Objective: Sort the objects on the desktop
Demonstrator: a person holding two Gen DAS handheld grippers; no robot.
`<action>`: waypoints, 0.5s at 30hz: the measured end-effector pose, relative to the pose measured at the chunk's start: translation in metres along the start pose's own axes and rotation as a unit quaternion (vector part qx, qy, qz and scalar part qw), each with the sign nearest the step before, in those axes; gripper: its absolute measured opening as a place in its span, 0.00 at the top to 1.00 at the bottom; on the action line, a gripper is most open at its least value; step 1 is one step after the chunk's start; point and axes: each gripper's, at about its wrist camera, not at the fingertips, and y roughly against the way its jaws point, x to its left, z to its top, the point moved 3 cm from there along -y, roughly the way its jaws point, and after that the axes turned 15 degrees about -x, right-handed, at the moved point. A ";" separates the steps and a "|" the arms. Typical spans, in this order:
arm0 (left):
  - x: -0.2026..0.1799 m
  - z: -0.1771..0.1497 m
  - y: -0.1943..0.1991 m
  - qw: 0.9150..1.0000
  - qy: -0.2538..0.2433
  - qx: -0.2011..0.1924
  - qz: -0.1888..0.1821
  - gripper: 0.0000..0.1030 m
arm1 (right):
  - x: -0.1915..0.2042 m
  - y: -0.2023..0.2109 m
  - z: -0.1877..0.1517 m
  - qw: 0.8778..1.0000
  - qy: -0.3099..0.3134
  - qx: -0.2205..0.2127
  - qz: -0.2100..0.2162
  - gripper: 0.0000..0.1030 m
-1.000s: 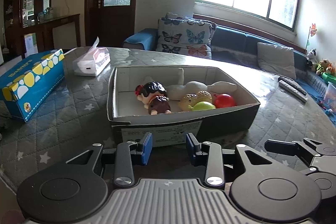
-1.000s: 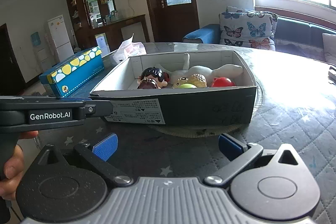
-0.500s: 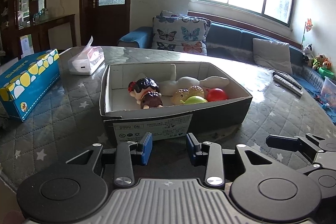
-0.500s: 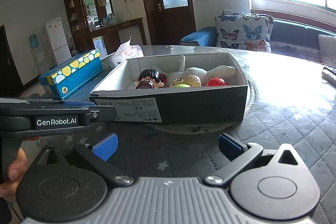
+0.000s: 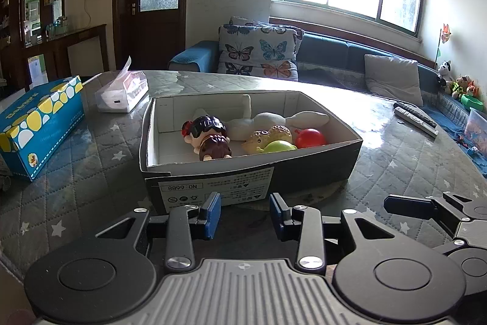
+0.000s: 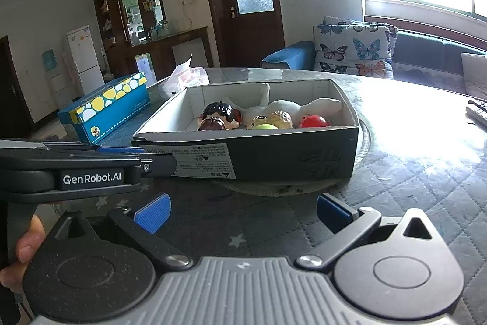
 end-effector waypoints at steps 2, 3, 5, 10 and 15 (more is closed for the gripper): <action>0.001 -0.001 -0.001 1.000 -0.002 0.000 0.002 0.63 | 0.000 0.000 0.000 1.000 0.000 0.000 0.000 0.00; 0.001 -0.001 -0.002 1.000 -0.003 0.000 0.002 0.63 | 0.000 -0.001 0.000 1.000 0.000 0.001 0.001 0.00; 0.002 -0.001 -0.003 1.000 -0.003 -0.001 0.002 0.63 | 0.000 -0.004 -0.001 1.000 0.000 0.003 0.001 0.00; 0.003 -0.001 -0.008 1.000 -0.005 0.002 0.005 0.63 | -0.001 -0.011 -0.002 1.000 -0.001 0.008 0.003 0.00; 0.005 -0.001 -0.014 1.000 -0.005 0.006 0.010 0.63 | -0.003 -0.018 -0.004 1.000 -0.004 0.014 0.006 0.00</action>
